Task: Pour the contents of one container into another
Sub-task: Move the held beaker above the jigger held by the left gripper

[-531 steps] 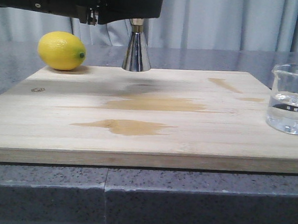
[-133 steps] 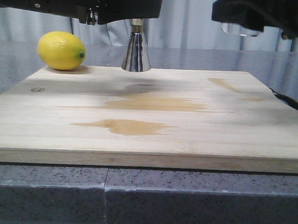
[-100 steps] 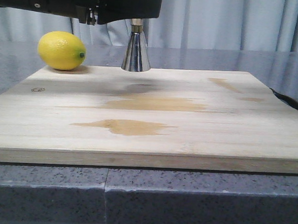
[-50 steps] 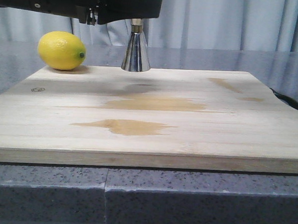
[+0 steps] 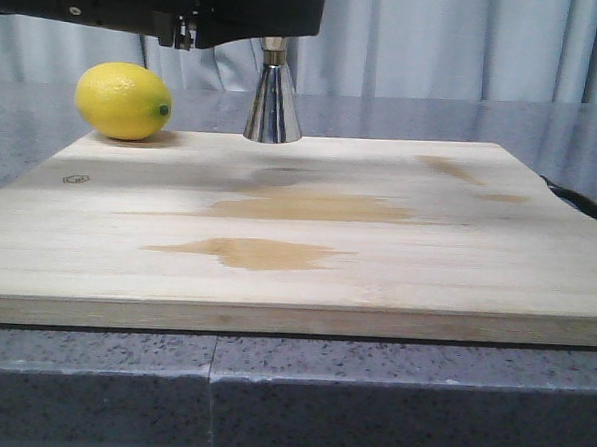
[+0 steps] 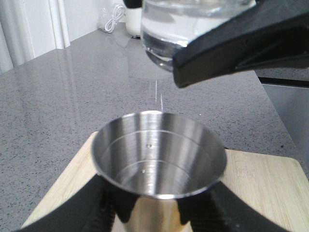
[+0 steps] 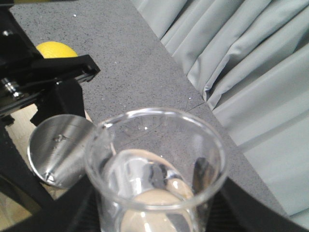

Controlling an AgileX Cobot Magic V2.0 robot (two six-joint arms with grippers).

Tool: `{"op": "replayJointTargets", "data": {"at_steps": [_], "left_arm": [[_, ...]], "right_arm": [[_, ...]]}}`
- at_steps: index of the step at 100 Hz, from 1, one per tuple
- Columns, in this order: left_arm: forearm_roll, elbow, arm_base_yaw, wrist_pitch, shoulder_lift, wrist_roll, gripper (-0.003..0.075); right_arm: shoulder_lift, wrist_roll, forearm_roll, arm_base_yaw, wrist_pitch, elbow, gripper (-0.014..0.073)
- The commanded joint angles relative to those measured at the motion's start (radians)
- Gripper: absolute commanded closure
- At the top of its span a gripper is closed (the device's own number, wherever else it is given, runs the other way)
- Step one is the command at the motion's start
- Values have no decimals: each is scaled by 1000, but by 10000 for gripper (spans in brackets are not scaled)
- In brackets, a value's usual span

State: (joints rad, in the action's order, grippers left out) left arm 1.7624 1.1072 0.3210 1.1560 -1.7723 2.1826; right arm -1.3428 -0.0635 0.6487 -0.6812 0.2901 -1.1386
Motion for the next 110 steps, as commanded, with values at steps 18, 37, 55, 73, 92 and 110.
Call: {"op": "replayJointTargets", "data": {"at_steps": [18, 37, 55, 73, 92, 110], "left_arm": [[88, 30, 9, 100, 38, -6, 437], [88, 30, 9, 100, 38, -6, 437], [88, 30, 9, 100, 38, -6, 437], [88, 30, 9, 100, 38, -6, 437], [88, 30, 9, 100, 38, -6, 437], [88, 30, 9, 100, 38, -6, 437]], "right_arm": [[29, -5, 123, 0, -77, -40, 306], [16, -5, 205, 0, -103, -40, 306], [-6, -5, 259, 0, -101, -40, 306], [-8, -5, 312, 0, -99, -40, 306], [-8, -5, 369, 0, -107, -40, 306], [-10, -5, 418, 0, -107, -40, 306]]}}
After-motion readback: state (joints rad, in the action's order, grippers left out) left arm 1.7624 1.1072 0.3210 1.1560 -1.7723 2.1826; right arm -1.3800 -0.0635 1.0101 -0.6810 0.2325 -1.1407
